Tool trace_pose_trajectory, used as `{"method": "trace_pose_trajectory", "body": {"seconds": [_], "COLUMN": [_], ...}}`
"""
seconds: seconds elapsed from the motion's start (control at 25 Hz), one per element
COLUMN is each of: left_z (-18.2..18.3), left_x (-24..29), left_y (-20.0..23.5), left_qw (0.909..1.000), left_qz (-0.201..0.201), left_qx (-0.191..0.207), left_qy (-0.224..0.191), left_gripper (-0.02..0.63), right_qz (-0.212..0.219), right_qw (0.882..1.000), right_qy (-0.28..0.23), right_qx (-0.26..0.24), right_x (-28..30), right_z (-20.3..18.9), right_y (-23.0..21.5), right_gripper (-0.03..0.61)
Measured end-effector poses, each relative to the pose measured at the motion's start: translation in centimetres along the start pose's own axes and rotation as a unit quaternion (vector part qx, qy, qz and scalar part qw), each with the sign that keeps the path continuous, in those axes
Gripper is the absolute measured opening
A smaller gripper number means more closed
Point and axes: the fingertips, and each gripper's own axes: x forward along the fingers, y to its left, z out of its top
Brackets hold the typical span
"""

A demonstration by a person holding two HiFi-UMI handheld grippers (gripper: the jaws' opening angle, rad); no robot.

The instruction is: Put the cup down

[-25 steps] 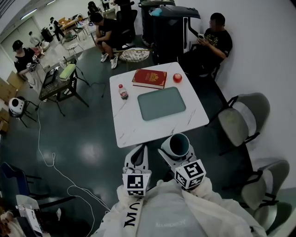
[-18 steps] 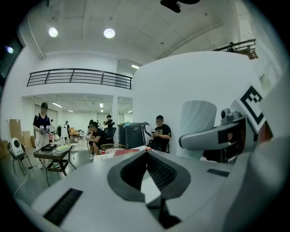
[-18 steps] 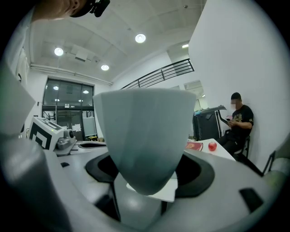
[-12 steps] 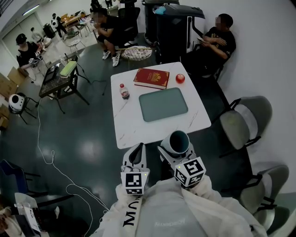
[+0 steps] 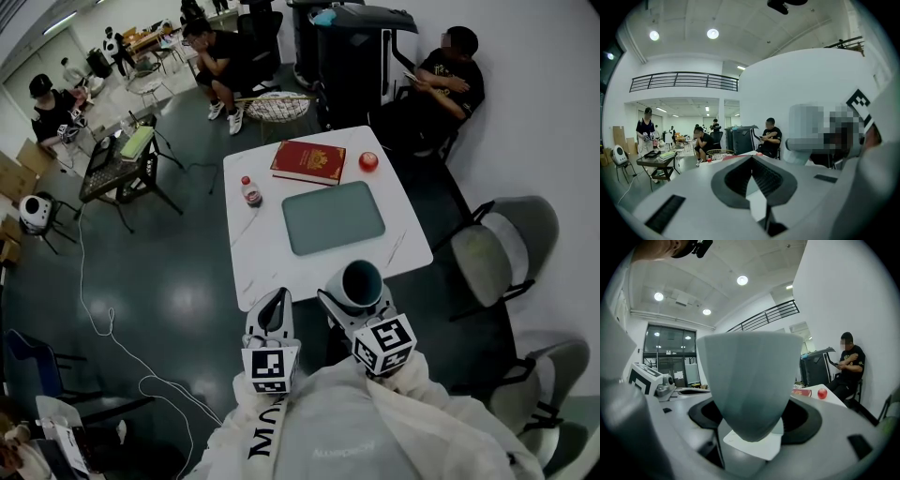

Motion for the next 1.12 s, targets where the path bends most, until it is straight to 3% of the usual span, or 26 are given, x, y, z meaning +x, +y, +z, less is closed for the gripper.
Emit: {"method": "trace_pose_trajectory", "body": {"seconds": [0.88,1.12], "left_z": [-1.2,-1.7], "left_x": [11.0,13.9], "left_y": [2.7,3.5], "left_qw": [0.9995,0.9993], "left_qz": [0.003,0.004], "left_qx": [-0.01,-0.009], "left_qy": [0.031,0.037], "left_gripper": [0.011,0.011], "right_qz": [0.004,-0.002], "right_qw": [1.0,0.999], "right_qy": [0.028,0.028], "right_qx": [-0.001,-0.033], "right_x": [8.0,10.3], "right_z": [0.0,0.1], "right_y": [-6.9,-8.8], "right_gripper": [0.35,0.35]}}
